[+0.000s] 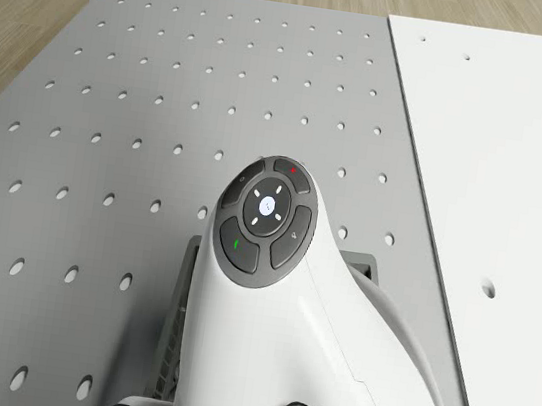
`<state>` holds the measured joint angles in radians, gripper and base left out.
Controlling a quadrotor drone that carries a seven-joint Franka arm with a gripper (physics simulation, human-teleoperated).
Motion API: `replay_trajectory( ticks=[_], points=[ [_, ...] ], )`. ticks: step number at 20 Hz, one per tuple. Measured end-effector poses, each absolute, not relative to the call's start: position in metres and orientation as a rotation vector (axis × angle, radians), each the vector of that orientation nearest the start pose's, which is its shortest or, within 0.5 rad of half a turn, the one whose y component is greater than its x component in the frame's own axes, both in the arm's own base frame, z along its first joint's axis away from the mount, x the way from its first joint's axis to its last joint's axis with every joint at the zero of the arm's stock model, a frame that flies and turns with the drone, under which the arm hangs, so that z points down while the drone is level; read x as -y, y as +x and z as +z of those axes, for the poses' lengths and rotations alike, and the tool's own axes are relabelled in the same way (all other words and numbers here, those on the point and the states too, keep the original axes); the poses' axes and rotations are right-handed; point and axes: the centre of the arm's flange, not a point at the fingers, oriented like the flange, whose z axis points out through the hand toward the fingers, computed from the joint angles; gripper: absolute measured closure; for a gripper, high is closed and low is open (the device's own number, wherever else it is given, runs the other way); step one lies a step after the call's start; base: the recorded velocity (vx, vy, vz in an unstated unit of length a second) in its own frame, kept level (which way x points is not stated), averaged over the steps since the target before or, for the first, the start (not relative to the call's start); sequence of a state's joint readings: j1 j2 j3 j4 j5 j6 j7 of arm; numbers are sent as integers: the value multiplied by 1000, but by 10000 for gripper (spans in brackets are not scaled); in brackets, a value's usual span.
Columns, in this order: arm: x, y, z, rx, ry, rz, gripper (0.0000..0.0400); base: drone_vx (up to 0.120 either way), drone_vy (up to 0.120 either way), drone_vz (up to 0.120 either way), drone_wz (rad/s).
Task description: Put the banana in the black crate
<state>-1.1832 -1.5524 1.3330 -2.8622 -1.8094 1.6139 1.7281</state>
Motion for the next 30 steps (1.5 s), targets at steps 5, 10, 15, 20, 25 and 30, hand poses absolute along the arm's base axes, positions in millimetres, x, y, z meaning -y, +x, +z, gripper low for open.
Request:
replay_trajectory(
  ticks=[5, 10, 15, 20, 25, 30],
  points=[
    [0, 307, 503, -4, -5, 816, 199, 24, -40, 0, 0],
    [0, 307, 503, -4, -5, 816, 199, 72, -40, -24, 0],
    [0, 307, 503, -4, -5, 816, 199, 120, 0, -120, 0],
    [0, 307, 503, -4, -5, 816, 199, 88, 0, -72, 0],
    [0, 307, 503, -4, -5, 816, 199, 0, 0, -88, 0],
    [0, 307, 503, -2, -4, 809, 122, 0, 0, 0, 0]
  ],
)
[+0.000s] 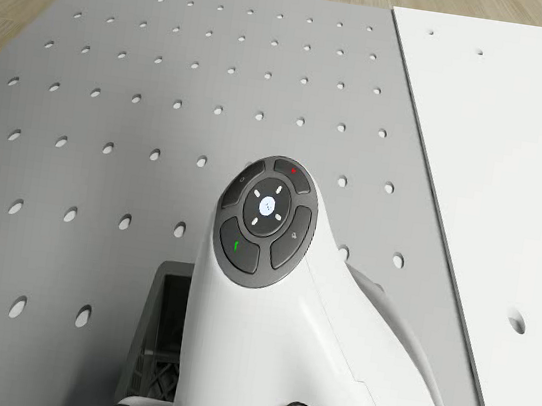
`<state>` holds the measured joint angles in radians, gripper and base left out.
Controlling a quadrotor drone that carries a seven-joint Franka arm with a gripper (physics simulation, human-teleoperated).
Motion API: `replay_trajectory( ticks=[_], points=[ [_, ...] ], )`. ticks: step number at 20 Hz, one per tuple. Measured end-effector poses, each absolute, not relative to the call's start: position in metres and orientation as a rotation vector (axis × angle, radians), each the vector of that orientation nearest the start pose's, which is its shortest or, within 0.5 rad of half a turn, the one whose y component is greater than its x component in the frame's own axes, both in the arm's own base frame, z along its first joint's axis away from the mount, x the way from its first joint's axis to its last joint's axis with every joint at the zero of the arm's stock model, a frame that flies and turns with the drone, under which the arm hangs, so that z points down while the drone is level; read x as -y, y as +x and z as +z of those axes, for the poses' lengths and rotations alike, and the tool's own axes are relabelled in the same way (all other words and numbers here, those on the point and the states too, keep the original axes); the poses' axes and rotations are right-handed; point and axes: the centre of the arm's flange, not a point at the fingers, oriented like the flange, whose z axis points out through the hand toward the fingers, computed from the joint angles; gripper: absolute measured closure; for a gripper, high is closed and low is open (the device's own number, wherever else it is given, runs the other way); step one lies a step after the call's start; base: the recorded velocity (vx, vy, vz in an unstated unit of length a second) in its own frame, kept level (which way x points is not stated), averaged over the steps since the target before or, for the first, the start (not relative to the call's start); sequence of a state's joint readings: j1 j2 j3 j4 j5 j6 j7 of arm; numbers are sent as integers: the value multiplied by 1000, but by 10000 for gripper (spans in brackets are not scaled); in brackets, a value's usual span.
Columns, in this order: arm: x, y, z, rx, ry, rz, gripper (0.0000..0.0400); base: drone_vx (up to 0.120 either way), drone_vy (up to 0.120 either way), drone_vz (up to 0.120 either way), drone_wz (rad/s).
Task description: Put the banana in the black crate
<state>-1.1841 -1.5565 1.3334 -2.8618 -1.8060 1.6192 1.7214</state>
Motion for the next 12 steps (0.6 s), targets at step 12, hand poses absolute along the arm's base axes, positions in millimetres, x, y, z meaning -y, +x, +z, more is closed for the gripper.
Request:
replay_trajectory(
  ticks=[12],
  points=[
    [0, 307, 482, 1, 0, 788, 6, 0, 0, 0, 0]
  ],
)
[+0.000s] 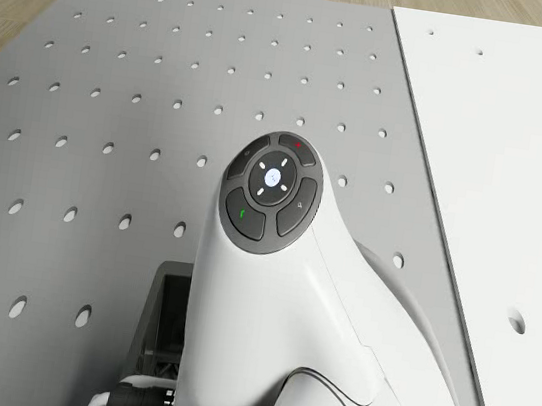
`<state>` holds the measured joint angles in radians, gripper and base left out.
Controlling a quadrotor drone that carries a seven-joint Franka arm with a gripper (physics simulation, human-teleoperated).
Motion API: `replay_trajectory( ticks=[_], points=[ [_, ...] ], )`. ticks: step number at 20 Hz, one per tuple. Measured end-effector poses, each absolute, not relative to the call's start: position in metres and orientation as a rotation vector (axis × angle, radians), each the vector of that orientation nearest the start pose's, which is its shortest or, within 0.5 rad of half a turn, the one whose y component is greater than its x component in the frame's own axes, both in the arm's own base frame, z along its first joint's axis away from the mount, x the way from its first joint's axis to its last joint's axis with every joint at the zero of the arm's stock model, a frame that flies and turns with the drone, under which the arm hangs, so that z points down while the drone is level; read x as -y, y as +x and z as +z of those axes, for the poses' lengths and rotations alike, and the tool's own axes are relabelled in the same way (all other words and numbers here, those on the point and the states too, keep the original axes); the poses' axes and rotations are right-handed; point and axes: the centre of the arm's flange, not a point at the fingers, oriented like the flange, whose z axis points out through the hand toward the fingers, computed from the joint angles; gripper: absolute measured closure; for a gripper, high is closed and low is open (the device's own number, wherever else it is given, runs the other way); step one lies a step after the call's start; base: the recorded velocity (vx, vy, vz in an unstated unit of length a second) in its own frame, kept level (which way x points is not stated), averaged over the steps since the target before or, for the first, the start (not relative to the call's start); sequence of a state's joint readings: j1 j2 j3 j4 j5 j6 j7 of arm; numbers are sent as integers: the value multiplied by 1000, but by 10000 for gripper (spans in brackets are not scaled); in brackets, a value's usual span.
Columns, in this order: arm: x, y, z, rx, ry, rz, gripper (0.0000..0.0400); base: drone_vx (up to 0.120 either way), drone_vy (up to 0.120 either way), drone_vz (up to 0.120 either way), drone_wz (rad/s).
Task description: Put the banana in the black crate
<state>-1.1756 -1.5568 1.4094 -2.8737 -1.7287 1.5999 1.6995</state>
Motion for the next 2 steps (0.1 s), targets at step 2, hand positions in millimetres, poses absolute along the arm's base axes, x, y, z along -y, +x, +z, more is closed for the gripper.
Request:
replay_trajectory(
  ticks=[2],
  points=[
    [0, 307, 480, 2, 1, 787, 4, 0, 0, 0, 0]
  ],
)
